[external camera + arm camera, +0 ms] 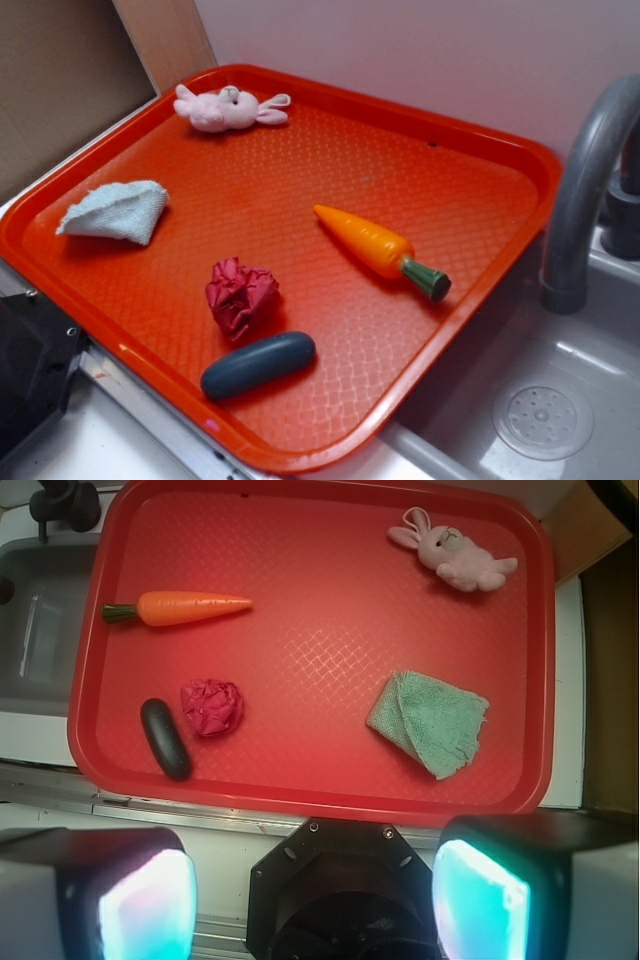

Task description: Grab the carrot.

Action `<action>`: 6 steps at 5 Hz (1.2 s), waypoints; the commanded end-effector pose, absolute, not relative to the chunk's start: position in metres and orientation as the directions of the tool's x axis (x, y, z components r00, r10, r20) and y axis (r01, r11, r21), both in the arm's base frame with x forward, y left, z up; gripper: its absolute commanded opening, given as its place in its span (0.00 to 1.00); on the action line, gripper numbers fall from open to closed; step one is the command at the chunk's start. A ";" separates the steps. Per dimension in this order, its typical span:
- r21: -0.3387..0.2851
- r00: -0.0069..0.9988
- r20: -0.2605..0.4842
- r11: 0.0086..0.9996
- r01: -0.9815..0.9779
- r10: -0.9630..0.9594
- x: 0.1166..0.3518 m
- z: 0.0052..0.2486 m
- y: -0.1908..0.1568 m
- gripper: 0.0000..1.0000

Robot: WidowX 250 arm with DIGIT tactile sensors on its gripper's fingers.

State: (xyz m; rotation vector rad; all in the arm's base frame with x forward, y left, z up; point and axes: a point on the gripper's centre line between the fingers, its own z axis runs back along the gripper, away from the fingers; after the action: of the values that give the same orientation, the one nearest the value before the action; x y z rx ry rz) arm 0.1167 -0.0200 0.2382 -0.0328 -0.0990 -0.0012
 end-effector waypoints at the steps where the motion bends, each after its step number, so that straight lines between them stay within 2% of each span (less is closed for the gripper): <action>1: -0.033 0.995 0.099 0.999 0.003 0.000 0.117 0.238 -0.020 1.00; 2: -0.037 0.983 0.146 0.992 0.121 -0.115 0.142 0.222 -0.021 1.00; 3: -0.004 0.939 0.200 0.958 0.285 -0.279 0.167 0.210 -0.023 1.00; 4: 0.058 0.821 0.264 0.858 0.510 -0.505 0.201 0.195 -0.035 1.00; 5: 0.154 0.635 0.337 0.706 0.691 -0.695 0.222 0.189 -0.053 1.00; 6: 0.252 0.429 0.265 0.492 0.833 -0.863 0.236 0.177 -0.086 1.00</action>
State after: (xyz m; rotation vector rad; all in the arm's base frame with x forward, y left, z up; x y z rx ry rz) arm 0.2333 -0.0757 0.1594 0.0617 -0.3208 -1.0543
